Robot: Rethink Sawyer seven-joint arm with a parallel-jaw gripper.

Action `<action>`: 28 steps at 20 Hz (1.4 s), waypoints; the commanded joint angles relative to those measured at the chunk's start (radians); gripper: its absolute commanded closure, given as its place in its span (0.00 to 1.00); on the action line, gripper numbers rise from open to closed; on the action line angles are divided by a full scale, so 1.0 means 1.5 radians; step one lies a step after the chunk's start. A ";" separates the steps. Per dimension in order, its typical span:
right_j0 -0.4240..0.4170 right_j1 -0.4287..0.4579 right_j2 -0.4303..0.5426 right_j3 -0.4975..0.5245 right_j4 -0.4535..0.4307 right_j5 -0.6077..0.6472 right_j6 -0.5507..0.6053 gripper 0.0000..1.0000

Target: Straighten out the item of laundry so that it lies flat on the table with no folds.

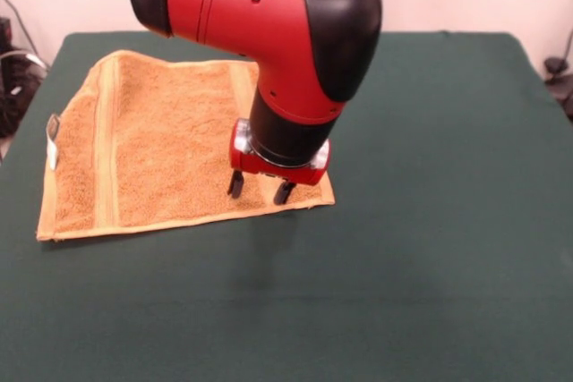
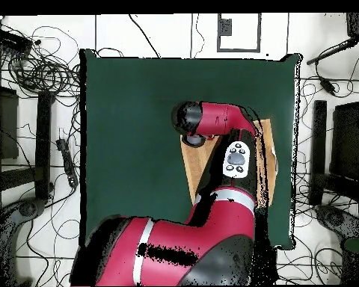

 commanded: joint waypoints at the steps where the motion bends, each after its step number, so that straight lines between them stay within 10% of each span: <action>1: 0.013 0.163 0.130 0.021 0.049 -0.301 0.204 0.00; 28: 0.042 0.184 0.110 -0.007 0.080 -0.318 0.269 0.00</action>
